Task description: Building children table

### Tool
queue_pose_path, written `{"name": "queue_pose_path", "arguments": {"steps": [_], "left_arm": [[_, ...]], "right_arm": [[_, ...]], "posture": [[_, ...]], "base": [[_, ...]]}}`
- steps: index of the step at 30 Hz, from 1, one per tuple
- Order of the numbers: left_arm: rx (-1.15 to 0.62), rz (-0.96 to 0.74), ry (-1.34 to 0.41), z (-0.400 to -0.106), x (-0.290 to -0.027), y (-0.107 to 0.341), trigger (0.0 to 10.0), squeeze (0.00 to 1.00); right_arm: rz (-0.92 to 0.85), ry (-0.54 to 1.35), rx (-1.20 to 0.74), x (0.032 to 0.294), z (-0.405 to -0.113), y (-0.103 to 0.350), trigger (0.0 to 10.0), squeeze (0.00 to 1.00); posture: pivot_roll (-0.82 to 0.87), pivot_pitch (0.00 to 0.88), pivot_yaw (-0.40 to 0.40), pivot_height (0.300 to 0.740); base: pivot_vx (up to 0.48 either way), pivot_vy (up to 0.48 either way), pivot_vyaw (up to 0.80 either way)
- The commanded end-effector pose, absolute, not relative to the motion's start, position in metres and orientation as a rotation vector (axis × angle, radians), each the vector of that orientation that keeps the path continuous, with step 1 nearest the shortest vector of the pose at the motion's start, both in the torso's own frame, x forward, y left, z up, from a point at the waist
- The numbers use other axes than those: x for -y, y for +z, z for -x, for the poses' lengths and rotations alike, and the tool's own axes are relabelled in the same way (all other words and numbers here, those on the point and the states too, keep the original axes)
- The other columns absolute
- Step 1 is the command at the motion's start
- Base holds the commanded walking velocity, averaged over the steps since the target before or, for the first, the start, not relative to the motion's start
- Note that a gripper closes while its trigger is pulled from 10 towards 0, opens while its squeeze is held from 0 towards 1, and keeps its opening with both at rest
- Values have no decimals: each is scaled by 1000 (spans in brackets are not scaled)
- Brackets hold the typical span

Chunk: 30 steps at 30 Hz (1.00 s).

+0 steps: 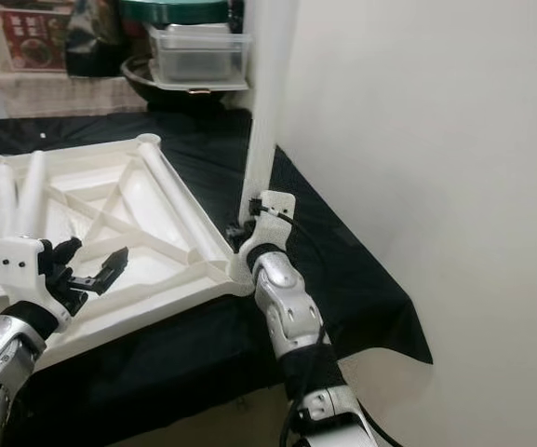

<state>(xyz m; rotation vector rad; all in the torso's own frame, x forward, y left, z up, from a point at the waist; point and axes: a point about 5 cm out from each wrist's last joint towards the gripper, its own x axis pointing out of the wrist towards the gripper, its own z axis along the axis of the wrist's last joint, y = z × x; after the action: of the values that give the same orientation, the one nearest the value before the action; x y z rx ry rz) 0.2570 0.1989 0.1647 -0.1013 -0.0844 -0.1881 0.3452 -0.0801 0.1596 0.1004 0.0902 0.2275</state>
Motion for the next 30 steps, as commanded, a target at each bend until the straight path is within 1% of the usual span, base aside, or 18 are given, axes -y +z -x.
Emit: {"name": "queue_pose_path", "arguments": {"steps": [1, 3, 4, 5, 6, 7, 10, 11, 14, 16, 17, 18, 21, 25, 27, 28, 29, 30], "left_arm": [[78, 109, -195, -257, -197, 164, 10000, 0], [78, 109, -195, -258, -197, 164, 10000, 0], [79, 110, -194, -258, -196, 164, 10000, 0], [79, 110, -194, -258, -196, 164, 10000, 0], [79, 112, -194, -258, -196, 163, 10000, 0], [79, 112, -194, -258, -196, 163, 10000, 0], [79, 113, -194, -258, -196, 163, 10000, 0], [79, 113, -194, -258, -196, 163, 10000, 0], [79, 115, -196, -259, -196, 163, 10000, 0], [79, 115, -196, -259, -196, 163, 10000, 0], [80, 117, -197, -259, -196, 163, 10000, 0], [80, 118, -198, -259, -196, 162, 10000, 0], [80, 119, -199, -259, -195, 162, 10000, 0], [78, 119, -200, -258, -196, 162, 10000, 0], [76, 119, -202, -258, -196, 162, 10000, 0], [76, 119, -202, -258, -196, 162, 10000, 0], [76, 120, -202, -258, -196, 162, 10000, 0], [76, 120, -202, -258, -196, 162, 10000, 0]], "right_arm": [[-139, 344, -123, 67, -338, 154, 10000, 0], [-155, 412, -88, 57, -336, 159, 10000, 0], [-205, 510, -45, 50, -335, 166, 10000, 690], [-205, 510, -45, 50, -335, 166, 10000, 690], [-244, 588, -7, 47, -335, 173, 10000, 1000], [-277, 730, 22, 44, -332, 182, 10000, 149], [-294, 825, 41, 42, -328, 188, 10000, 149], [-278, 966, 42, 41, -322, 193, 10000, 0], [-185, 1202, 22, 45, -306, 194, 10000, 0], [-185, 1202, 22, 45, -306, 194, 10000, 0], [-137, 1272, 12, 46, -301, 191, 4314, 0], [-85, 1342, -14, 44, -295, 184, 0, 0], [-47, 1448, -48, 40, -285, 174, 0, 0], [-50, 1442, -65, 36, -287, 169, 0, 0], [-61, 990, -122, 35, -327, 160, 0, 0], [-61, 990, -122, 35, -327, 160, 0, 0], [-63, 758, -156, 42, -342, 155, 0, 0], [-63, 758, -156, 42, -342, 155, 0, 0]], "posture": [[147, 0, -117, 714], [147, 0, -117, 714], [147, 0, -119, 714], [147, 0, -119, 714], [151, 0, -121, 714], [151, 0, -121, 714], [151, 0, -121, 714], [147, 0, -120, 714], [145, 0, -119, 714], [145, 0, -119, 714], [146, 0, -122, 714], [150, 0, -122, 714], [154, 0, -123, 714], [161, 0, -125, 714], [161, 0, -127, 714], [161, 0, -127, 714], [161, 0, -127, 714], [161, 0, -127, 714]], "base": [[0, 0, 0], [0, 0, 0], [0, 0, 0], [0, 0, 0], [0, 0, 0], [0, 0, 0], [0, 0, 0], [0, 0, 0], [0, 0, 0], [0, 0, 0], [0, 0, 0], [0, 0, 0], [0, 0, 0], [0, 0, 0], [0, 0, 0], [0, 0, 0], [0, 0, 0], [0, 0, 0]]}}
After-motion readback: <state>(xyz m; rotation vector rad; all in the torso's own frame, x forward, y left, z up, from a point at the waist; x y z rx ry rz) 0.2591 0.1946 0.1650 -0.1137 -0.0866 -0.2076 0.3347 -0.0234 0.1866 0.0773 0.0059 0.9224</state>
